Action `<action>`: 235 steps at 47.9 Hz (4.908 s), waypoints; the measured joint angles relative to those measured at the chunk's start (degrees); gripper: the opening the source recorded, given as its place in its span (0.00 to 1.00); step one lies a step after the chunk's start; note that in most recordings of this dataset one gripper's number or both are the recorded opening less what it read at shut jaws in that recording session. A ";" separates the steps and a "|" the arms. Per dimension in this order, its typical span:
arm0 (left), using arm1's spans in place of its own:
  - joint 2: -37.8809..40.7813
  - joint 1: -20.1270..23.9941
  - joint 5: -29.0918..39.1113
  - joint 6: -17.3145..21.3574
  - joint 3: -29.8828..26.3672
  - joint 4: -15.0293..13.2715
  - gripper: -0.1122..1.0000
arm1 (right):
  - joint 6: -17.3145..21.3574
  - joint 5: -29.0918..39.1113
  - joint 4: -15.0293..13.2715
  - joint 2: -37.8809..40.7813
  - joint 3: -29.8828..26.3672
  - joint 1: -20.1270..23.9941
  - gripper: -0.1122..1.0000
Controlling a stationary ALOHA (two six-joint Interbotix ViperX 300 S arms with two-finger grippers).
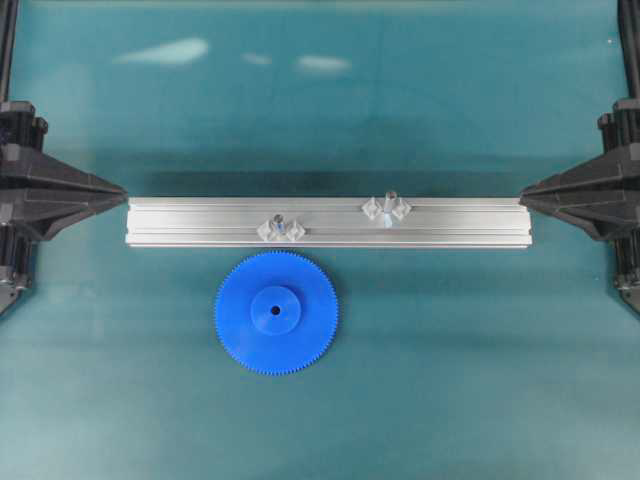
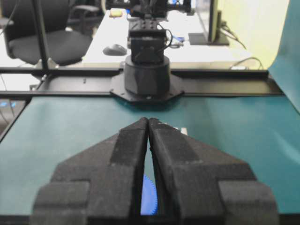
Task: Insert the large gear onto the shaft.
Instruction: 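Move the left gripper toward the blue gear lying in front of the rail, then lower the left gripper over the blue gear's hub, then close the left gripper on the blue gear's hub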
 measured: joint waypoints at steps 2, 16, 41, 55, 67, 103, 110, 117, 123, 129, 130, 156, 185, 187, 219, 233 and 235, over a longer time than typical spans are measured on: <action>0.26 0.00 0.09 -0.26 -0.09 0.18 0.19 | 0.00 0.00 0.00 0.09 0.00 -0.09 0.26; 9.76 -0.97 4.75 -2.72 -4.83 0.62 0.12 | 2.64 4.13 1.93 2.90 0.00 -0.88 0.15; 16.61 -3.16 16.52 -5.80 -10.90 0.70 0.12 | 3.78 19.34 1.93 2.64 0.00 -1.05 0.15; 25.93 -3.96 24.43 -5.80 -15.91 0.62 0.12 | 3.87 22.76 1.93 2.37 0.00 -1.49 0.15; 33.57 -5.19 30.23 -5.80 -20.48 0.62 0.12 | 4.83 26.37 2.02 2.37 0.09 -1.67 0.15; 48.78 -6.77 39.46 -5.62 -31.64 0.70 0.12 | 5.98 26.89 2.02 1.93 2.64 -2.37 0.15; 51.42 -6.86 41.04 -5.54 -33.22 0.79 0.12 | 5.98 26.98 2.02 1.85 2.64 -2.37 0.15; 54.32 -7.03 42.01 -5.54 -35.33 0.79 0.12 | 5.98 27.42 2.02 1.23 2.81 -2.37 0.15; 56.87 -7.03 44.03 -5.54 -37.35 0.79 0.12 | 5.98 27.86 2.02 0.79 2.99 -2.37 0.15; 58.97 -7.21 47.02 -5.54 -39.02 0.79 0.12 | 5.98 28.48 1.93 0.09 2.99 -2.37 0.15; 59.59 -7.29 47.64 -5.45 -39.55 0.79 0.12 | 5.98 28.65 2.02 0.00 2.99 -2.46 0.15; 64.34 -8.17 52.82 -2.72 -44.03 0.79 0.12 | 5.98 30.50 2.02 -0.44 3.34 -2.46 0.15; 65.65 -8.17 57.04 -2.72 -46.32 0.88 0.15 | 6.06 30.50 2.02 -0.44 3.60 -2.46 0.15; 65.65 -8.17 57.04 -2.72 -46.32 0.88 0.17 | 6.06 30.50 1.93 -0.53 3.60 -2.37 0.15; 66.71 -8.09 55.46 -5.19 -46.41 0.88 0.95 | 6.06 30.50 2.02 -1.49 4.31 -2.46 0.15; 67.59 -8.09 55.37 -5.36 -46.58 0.88 0.95 | 6.06 30.50 2.11 -1.49 4.57 -2.37 0.15; 67.76 -8.00 55.37 -5.36 -46.67 0.88 0.95 | 6.15 30.41 2.02 -1.41 4.66 -2.46 0.15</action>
